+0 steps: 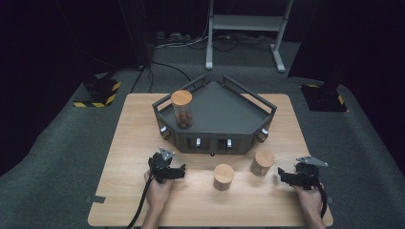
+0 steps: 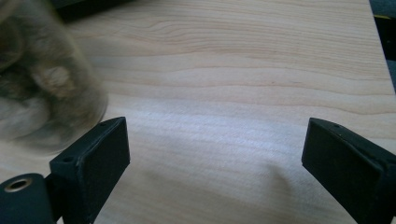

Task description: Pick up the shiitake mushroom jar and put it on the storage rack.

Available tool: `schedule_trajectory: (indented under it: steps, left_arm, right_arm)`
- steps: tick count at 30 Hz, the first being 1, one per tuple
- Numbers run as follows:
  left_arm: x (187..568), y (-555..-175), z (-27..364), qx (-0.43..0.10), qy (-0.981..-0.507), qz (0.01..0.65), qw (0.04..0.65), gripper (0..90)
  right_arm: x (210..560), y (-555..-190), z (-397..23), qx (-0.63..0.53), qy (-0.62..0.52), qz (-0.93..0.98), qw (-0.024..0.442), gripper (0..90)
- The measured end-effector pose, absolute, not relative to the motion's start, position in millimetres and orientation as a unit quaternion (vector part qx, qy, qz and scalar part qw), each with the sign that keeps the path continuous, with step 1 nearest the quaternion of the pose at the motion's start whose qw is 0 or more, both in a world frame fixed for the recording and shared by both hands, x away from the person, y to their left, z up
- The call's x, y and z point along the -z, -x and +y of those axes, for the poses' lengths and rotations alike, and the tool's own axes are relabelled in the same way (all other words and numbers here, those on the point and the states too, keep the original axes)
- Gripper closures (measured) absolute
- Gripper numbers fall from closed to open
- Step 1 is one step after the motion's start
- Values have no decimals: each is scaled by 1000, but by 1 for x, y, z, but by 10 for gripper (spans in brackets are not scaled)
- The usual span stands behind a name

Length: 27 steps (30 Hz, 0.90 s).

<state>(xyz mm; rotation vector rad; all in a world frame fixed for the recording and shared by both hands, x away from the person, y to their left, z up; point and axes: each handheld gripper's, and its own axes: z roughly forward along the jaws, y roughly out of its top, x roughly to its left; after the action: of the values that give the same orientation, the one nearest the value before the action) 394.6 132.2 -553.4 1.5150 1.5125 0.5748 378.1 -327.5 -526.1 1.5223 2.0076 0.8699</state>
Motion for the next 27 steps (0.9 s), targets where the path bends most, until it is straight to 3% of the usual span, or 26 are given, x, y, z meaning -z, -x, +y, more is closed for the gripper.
schedule_trajectory:
  steps: [27]
  left_arm:
    - [553, -395, 132, -232, -612, 611, 446, 55]
  right_arm:
    - [532, -345, -303, -354, -503, 764, 192, 84]
